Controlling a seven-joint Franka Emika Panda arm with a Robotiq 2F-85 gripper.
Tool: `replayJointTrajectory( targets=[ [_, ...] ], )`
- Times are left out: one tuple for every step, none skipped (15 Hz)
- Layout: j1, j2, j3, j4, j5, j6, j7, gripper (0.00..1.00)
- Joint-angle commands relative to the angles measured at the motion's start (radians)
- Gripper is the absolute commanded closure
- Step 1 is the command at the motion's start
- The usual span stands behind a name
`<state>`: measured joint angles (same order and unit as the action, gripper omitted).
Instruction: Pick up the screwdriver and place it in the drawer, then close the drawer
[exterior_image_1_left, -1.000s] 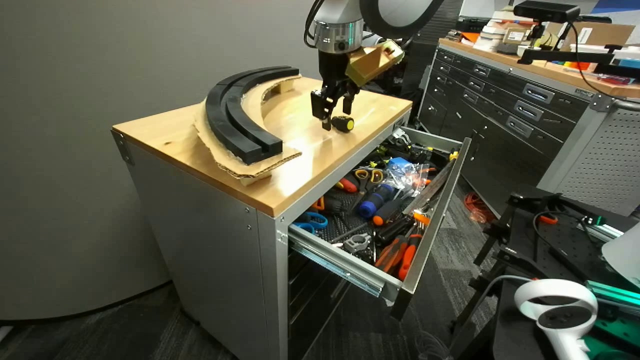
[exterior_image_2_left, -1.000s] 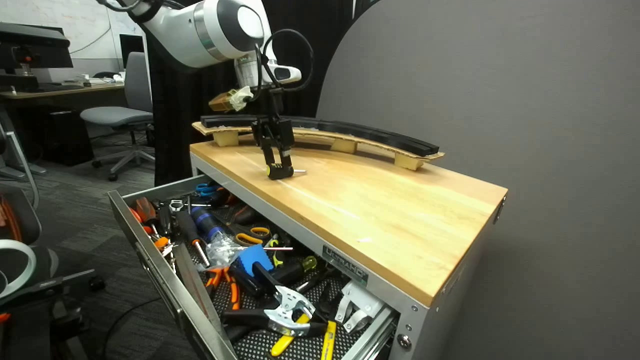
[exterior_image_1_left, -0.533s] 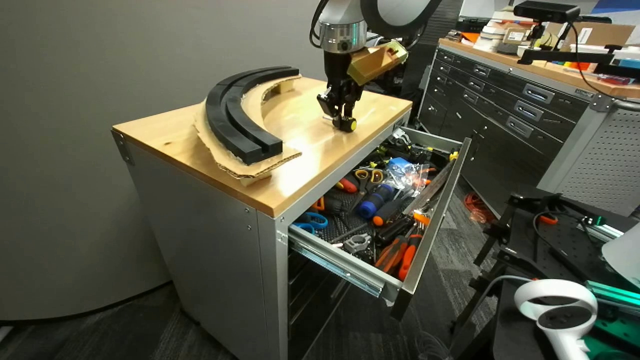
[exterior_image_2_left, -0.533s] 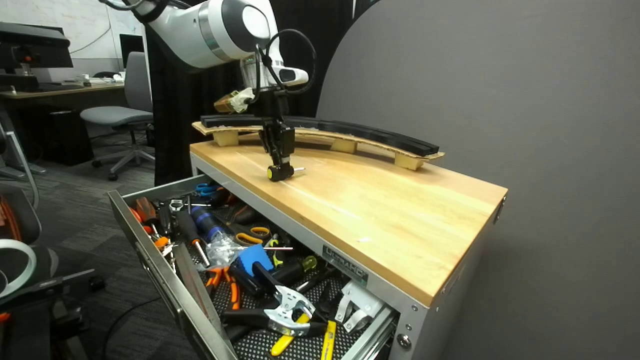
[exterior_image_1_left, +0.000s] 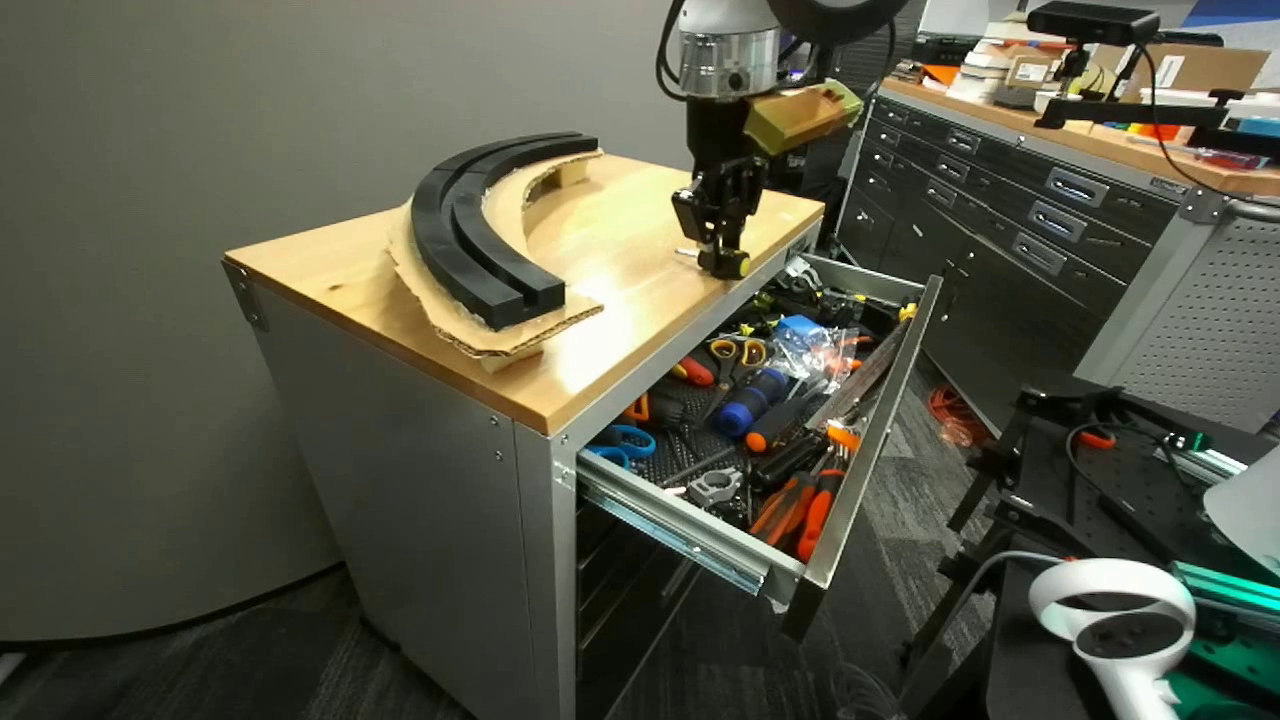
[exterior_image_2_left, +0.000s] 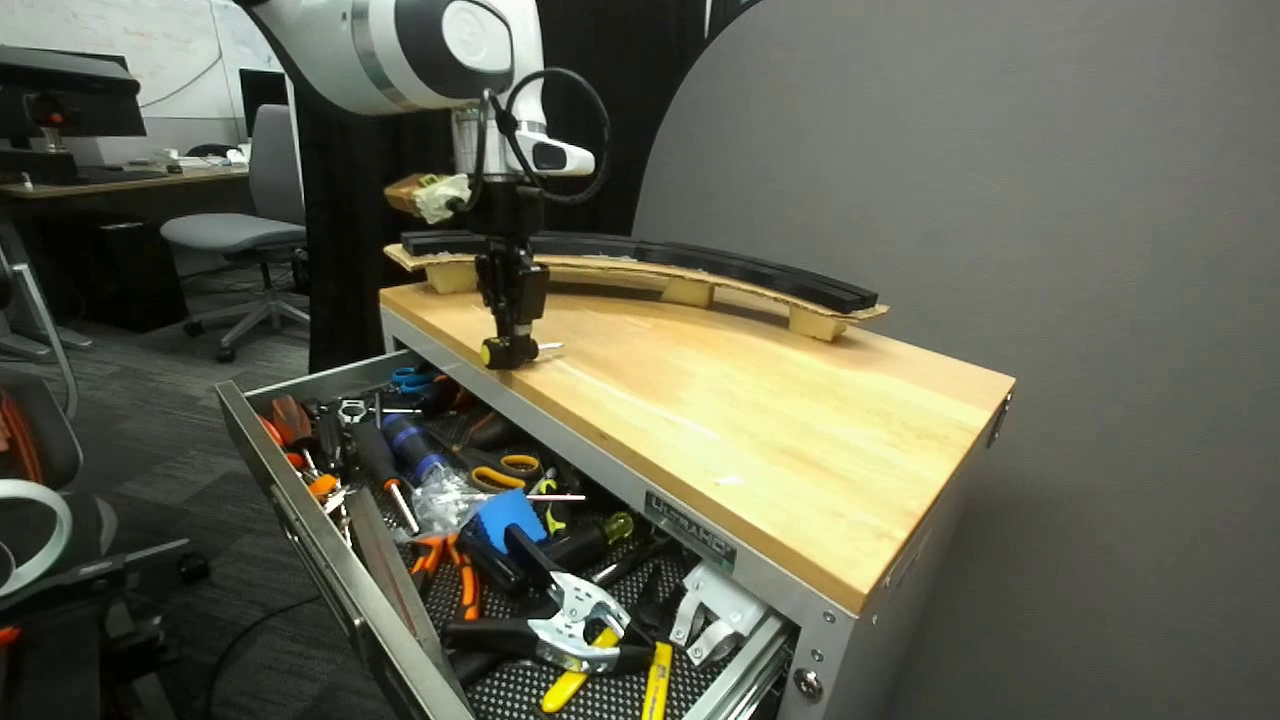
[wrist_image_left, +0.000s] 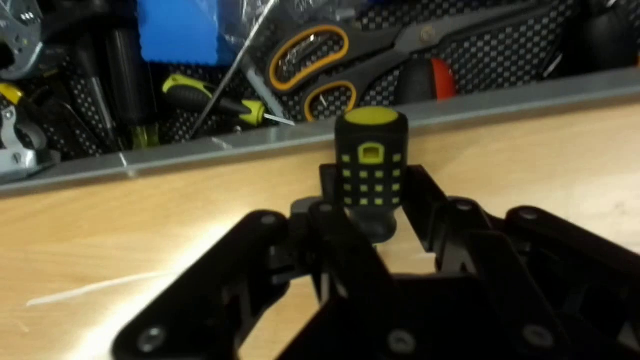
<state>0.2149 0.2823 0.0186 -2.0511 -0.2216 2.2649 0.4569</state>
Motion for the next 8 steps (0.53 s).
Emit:
replayJointTrajectory(
  targets=[
    [-0.015,-0.204,0.024,-0.242,0.029,0.022,-0.023,0.87],
    [-0.005,-0.235,0.027,-0.300,-0.004,0.052,0.022,0.87],
    [-0.003,-0.256,0.037,-0.337,-0.009,0.072,0.045,0.88],
    [0.002,-0.266,0.052,-0.366,-0.020,0.103,0.079,0.88],
    [0.007,-0.272,0.068,-0.388,-0.033,0.133,0.112,0.88],
    [0.011,-0.273,0.085,-0.402,-0.052,0.155,0.149,0.88],
    [0.015,-0.274,0.102,-0.414,-0.072,0.177,0.184,0.39],
    [0.017,-0.277,0.118,-0.423,-0.076,0.185,0.196,0.38]
  ],
)
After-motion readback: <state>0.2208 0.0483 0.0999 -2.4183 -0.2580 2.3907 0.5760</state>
